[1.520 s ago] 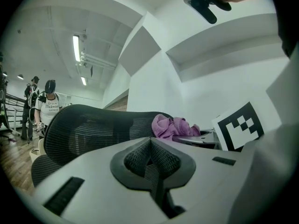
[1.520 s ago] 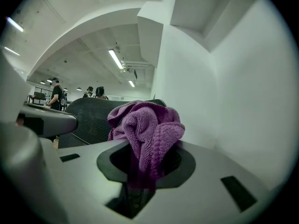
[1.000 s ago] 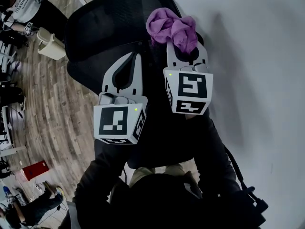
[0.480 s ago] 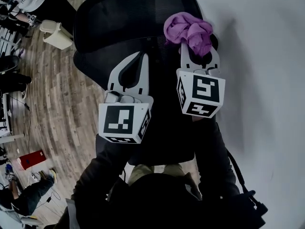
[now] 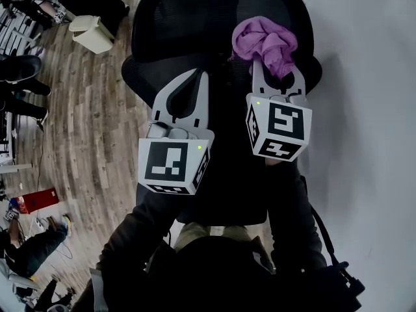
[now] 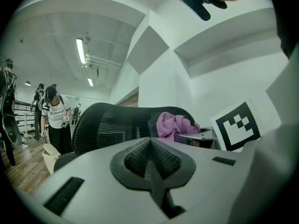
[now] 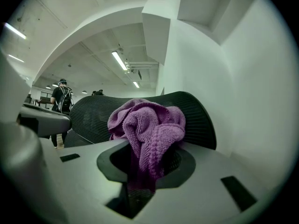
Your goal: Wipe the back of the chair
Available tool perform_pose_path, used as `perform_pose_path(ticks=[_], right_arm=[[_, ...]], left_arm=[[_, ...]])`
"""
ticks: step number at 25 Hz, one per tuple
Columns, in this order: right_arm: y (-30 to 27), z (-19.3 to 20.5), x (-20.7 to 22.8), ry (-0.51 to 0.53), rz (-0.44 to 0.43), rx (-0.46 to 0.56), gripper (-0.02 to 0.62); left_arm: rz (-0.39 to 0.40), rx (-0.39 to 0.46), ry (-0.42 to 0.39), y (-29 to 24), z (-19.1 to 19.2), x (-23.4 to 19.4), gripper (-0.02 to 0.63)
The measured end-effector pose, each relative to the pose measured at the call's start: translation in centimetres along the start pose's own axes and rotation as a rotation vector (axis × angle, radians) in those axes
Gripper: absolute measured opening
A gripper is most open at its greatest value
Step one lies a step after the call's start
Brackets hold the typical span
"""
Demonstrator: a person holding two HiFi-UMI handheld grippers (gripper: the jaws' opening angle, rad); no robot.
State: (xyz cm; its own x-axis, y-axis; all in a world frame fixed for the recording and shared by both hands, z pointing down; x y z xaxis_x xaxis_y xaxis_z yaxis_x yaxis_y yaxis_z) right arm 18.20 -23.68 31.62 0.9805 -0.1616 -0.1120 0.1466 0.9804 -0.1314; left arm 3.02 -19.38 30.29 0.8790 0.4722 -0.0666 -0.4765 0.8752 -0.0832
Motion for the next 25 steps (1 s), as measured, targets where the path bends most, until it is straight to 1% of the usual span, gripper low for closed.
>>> perform_pose_path(ticks=[14, 19, 25], right_arm=[[-2.6, -3.1, -5.9, 0.013, -0.113, 0.014, 0.098], [-3.2, -4.6, -9.8, 0.023, -0.163, 0.024, 0.098], [-3.6, -4.6, -13.4, 0.032, -0.211, 0.033, 0.098]], left_arm=[[-0.09, 0.009, 0.018, 2.2, -1.7, -4.9, 0.008], [-0.138, 0.02, 0.023, 4.6, -2.6, -7.7, 0.008], [-0.188, 0.031, 0.03, 6.8, -2.3, -10.3, 0.008]])
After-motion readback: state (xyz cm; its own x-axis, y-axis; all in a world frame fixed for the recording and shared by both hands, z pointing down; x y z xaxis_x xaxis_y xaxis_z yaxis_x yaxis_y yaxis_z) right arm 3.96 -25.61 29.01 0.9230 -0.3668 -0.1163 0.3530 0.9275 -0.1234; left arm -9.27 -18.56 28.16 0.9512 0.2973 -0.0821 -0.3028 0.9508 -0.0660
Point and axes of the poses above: the fingertips, and each gripper's own axes: y backward along the fingers, x to its right, z out of its underside, the point moved 5 cm from there along y, backward along the fingers, and after that the axes turned 3 degrees about y, right-handed, at the moved point
